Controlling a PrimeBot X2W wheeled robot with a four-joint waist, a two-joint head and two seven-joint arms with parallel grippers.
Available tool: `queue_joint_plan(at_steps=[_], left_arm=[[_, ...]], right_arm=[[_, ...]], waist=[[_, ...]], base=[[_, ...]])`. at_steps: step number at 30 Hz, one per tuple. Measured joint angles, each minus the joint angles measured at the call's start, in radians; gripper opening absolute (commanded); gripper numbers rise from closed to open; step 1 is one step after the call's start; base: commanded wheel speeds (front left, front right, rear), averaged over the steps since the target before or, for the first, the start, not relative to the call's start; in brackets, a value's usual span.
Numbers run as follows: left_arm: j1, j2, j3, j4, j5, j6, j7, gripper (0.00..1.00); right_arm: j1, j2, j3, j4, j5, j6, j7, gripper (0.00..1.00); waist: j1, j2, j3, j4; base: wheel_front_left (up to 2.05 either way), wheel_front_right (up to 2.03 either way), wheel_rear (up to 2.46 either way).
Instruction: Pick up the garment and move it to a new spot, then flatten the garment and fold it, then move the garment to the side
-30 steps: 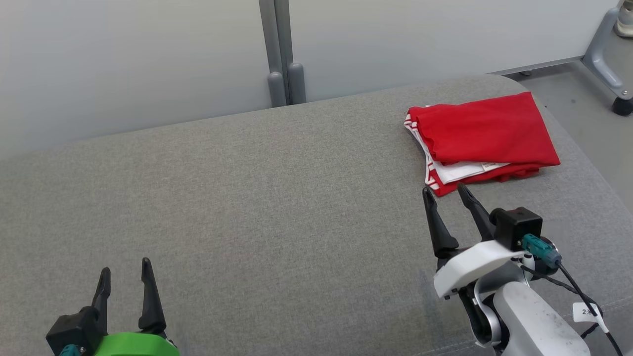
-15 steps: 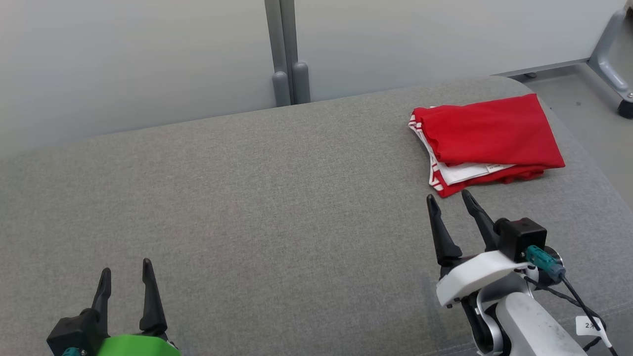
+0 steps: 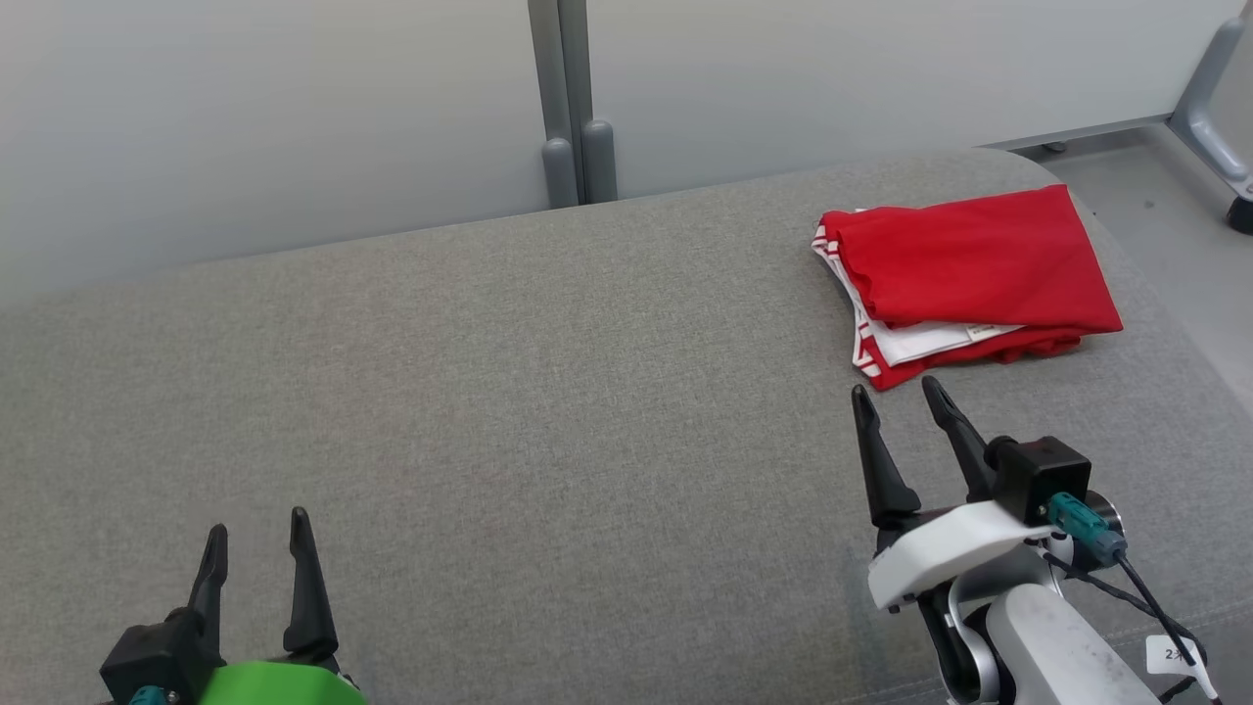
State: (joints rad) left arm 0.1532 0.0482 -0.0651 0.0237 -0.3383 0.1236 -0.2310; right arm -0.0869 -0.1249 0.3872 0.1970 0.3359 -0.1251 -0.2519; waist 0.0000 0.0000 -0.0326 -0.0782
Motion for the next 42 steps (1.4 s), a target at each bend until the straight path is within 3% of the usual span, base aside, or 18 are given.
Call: queue_joint_plan(at_steps=[1,11,42], left_arm=[[0.0,0.0,-0.001,0.002,0.0,0.0,0.0,0.0],[0.002,-0.01,-0.011,0.043,-0.039,-0.005,0.011,0.0],[-0.01,-0.009,0.018,0.069,-0.453,-0.063,0.098,0.0]], right_arm=[[0.002,0.001,0.0,0.001,-0.002,0.0,0.0,0.0],[0.058,0.007,-0.003,0.034,0.04,0.013,0.003,0.0],[0.058,0.025,-0.142,0.02,0.454,0.075,0.096,0.0]], waist=[[0.0,0.0,0.0,0.0],[0.0,0.0,0.003,0.004],[0.0,0.0,0.015,0.028]], base=[[0.0,0.0,0.0],[0.0,0.0,0.0],[0.0,0.0,0.0]])
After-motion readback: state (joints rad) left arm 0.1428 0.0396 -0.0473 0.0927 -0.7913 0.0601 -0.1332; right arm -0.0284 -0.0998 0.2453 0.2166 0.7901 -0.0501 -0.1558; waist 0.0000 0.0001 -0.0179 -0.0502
